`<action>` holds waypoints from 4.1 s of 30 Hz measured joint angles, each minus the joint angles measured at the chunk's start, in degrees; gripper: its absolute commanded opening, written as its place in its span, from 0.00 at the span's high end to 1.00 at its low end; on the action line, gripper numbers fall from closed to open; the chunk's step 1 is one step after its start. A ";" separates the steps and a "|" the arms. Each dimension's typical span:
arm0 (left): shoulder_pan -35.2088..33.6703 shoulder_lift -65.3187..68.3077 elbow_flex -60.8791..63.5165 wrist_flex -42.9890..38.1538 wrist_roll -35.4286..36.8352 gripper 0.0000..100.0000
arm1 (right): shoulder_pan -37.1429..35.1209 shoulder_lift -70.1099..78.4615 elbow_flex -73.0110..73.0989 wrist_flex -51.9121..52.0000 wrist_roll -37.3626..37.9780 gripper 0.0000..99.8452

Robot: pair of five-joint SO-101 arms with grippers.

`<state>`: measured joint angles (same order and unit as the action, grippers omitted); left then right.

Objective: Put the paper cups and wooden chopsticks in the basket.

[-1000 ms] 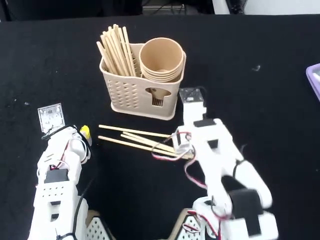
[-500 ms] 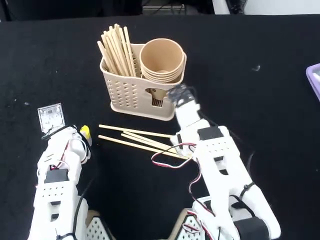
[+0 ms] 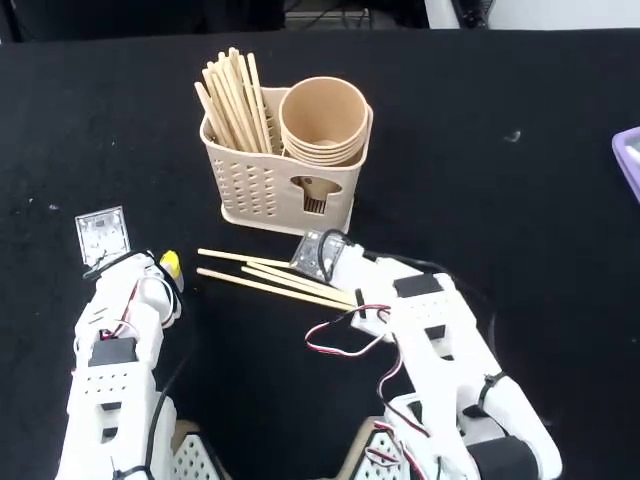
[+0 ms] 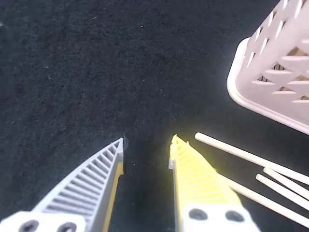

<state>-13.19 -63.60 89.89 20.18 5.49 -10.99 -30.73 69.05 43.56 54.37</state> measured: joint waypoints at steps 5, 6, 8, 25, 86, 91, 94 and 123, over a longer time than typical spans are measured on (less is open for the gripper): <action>0.00 0.00 0.00 0.00 0.00 0.84 | 0.00 0.00 0.00 0.00 4.31 0.82; 0.00 0.00 0.00 0.00 0.00 0.84 | 0.00 0.00 0.00 0.18 5.01 0.85; 0.00 0.00 0.00 0.00 0.00 0.84 | 0.00 0.00 0.00 1.85 6.77 0.93; 0.00 0.00 0.00 0.00 0.00 0.84 | 0.00 -5.27 -2.02 14.51 10.99 0.99; -1.93 0.00 0.00 0.00 0.00 0.84 | -24.26 19.25 -15.47 5.63 -9.14 0.99; -1.93 0.00 0.00 0.00 0.00 0.84 | -24.35 15.30 -16.79 9.05 -9.14 0.99; -1.93 0.00 0.00 0.00 0.00 0.84 | -23.38 13.01 -17.23 8.88 -9.14 0.99; -1.93 0.00 0.00 0.00 0.00 0.84 | -18.37 21.63 -18.46 3.25 -9.14 0.99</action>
<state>-15.12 -63.60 89.89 20.18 5.49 -29.36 -9.10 50.59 46.81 45.23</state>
